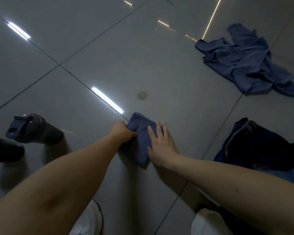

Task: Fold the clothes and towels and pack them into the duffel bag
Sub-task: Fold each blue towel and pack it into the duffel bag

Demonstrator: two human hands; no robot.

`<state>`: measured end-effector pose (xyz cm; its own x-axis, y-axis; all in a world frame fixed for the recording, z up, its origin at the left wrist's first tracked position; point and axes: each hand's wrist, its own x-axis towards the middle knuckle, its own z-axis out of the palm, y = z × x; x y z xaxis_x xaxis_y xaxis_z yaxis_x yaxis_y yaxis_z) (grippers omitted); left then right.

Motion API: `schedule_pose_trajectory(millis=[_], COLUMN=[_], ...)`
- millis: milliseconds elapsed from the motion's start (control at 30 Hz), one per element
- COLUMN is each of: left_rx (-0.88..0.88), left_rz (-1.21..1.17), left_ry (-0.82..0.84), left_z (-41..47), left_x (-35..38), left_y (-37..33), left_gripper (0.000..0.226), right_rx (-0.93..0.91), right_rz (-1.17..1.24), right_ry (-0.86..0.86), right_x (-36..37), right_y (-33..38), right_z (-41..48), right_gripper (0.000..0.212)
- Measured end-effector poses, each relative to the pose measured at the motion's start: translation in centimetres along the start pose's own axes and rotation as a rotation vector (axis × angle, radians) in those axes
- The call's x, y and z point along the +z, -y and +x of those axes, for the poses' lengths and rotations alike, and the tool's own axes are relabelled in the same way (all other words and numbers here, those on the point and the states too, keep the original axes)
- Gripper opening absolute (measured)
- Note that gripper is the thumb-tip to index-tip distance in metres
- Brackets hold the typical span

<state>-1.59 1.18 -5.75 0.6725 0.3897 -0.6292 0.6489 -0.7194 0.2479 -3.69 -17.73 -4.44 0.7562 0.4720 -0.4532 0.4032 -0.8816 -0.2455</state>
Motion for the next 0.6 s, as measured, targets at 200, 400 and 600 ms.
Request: schedule_pose_trajectory(millis=[200,400,600], left_rx=[-0.059,0.020,0.257], left_rz=[-0.116,-0.169,-0.255], left_ry=[0.009,-0.009,-0.104], left_z=[-2.5,-5.8,-12.8], left_x=[0.0,-2.2,-5.7], left_y=[-1.6,-3.0,-6.1], left_gripper=[0.046,0.050,0.033], right_rx=[-0.064,0.151,0.417], right_rz=[0.240,0.641,1.433], right_ry=[0.048,0.105,0.201], right_x=[-1.7,-5.5,-12.3], right_y=[0.1,0.3,0.9], right_z=[-2.4,-3.6,-6.6], right_gripper=[0.068,0.058,0.039])
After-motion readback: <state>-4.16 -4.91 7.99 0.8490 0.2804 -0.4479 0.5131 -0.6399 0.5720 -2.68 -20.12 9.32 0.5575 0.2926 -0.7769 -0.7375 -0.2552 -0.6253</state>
